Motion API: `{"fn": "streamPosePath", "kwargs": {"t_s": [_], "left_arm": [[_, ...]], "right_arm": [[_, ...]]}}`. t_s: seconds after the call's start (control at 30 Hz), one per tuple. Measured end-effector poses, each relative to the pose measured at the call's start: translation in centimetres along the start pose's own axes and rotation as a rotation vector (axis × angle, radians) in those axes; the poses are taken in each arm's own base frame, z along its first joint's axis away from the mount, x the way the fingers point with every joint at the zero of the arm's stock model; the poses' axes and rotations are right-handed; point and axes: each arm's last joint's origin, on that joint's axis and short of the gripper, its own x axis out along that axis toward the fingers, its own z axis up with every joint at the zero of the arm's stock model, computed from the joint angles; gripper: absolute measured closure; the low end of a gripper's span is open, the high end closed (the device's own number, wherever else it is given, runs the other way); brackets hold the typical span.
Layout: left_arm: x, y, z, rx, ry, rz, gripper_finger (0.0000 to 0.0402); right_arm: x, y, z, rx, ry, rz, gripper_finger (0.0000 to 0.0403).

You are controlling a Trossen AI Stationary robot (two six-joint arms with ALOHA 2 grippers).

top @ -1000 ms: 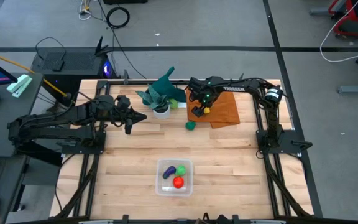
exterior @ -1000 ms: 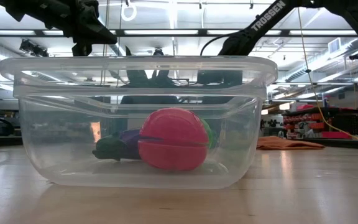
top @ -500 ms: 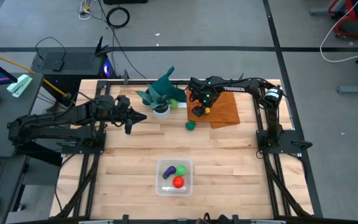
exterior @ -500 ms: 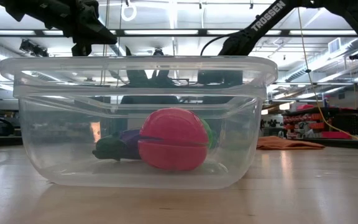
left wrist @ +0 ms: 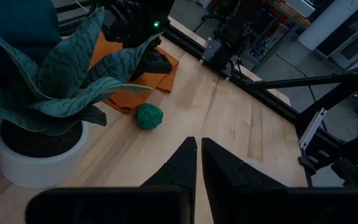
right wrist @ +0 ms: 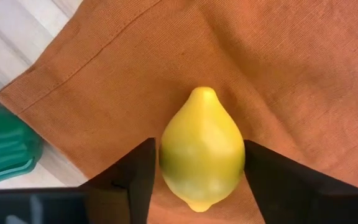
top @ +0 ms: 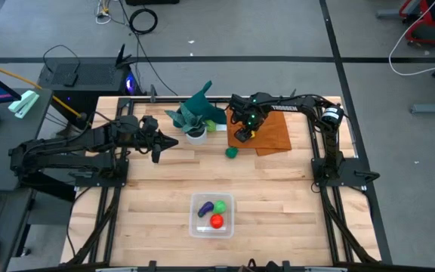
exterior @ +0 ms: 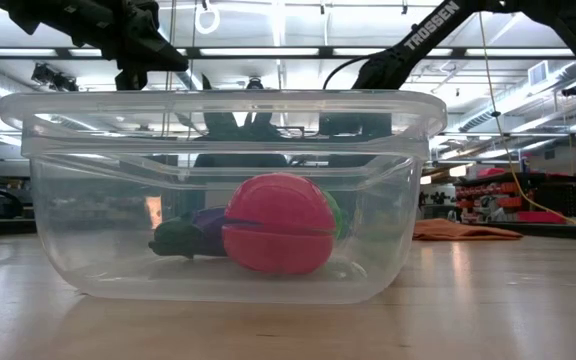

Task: Pick and placing Produce into tupperware
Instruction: Put the lemon into the transparent bin

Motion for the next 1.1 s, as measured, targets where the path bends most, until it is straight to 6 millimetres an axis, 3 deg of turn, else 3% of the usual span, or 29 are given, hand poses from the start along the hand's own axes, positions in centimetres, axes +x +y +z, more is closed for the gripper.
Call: {"fn": "streamPosePath", "kwargs": {"t_s": [0.27,0.53,0.87,1.1], "left_arm": [[0.0,0.0,0.0,0.000,0.000,0.000,0.0382],[0.0,0.0,0.0,0.001,0.000,0.000,0.0373],[0.0,0.0,0.0,0.002,0.001,0.001,0.0379],[0.0,0.0,0.0,0.002,0.001,0.001,0.0373]], "right_arm": [[-0.1,0.0,0.0,0.000,-0.001,0.000,0.0271],[-0.6,0.0,-0.2,0.001,0.024,-0.021,0.0271],[-5.4,0.2,-0.2,-0.027,-0.040,-0.042,0.0271],[-9.5,0.3,-1.9,-0.036,-0.070,-0.036,0.0271]]}}
